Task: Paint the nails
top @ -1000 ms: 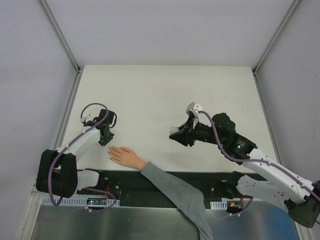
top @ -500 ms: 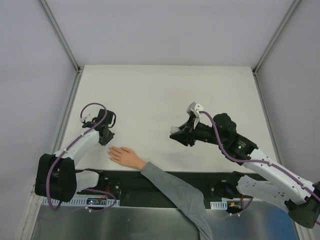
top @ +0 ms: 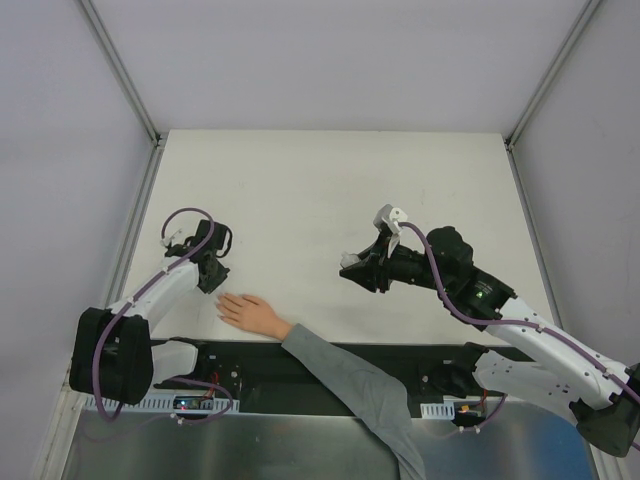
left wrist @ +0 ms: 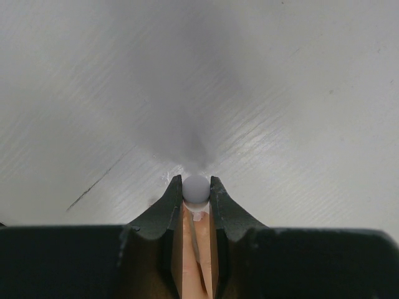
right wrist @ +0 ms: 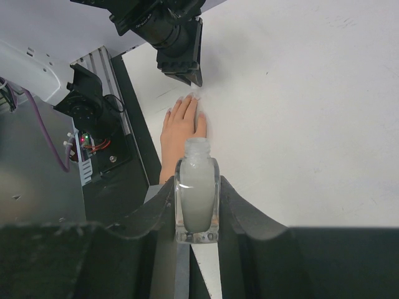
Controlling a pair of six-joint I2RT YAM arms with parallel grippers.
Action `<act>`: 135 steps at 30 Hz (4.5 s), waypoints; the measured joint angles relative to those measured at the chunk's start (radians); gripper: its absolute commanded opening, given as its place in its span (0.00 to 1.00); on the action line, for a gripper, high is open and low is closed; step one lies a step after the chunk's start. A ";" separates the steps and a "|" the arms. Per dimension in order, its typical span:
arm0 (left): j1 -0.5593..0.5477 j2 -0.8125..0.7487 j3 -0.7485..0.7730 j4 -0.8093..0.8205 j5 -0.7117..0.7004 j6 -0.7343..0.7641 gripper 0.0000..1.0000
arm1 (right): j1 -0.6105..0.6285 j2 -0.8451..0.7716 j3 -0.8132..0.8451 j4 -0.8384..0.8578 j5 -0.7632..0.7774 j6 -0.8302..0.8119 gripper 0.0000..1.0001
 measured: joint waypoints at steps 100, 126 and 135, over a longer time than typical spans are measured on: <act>-0.729 -0.148 0.530 0.624 0.660 0.417 0.00 | 0.000 -0.122 0.092 -0.086 0.034 -0.093 0.01; -0.729 -0.114 0.530 0.628 0.692 0.368 0.00 | 0.000 -0.134 0.094 -0.071 0.037 -0.093 0.00; -0.731 -0.111 0.524 0.668 0.713 0.336 0.00 | 0.000 -0.113 0.133 -0.052 0.039 -0.092 0.00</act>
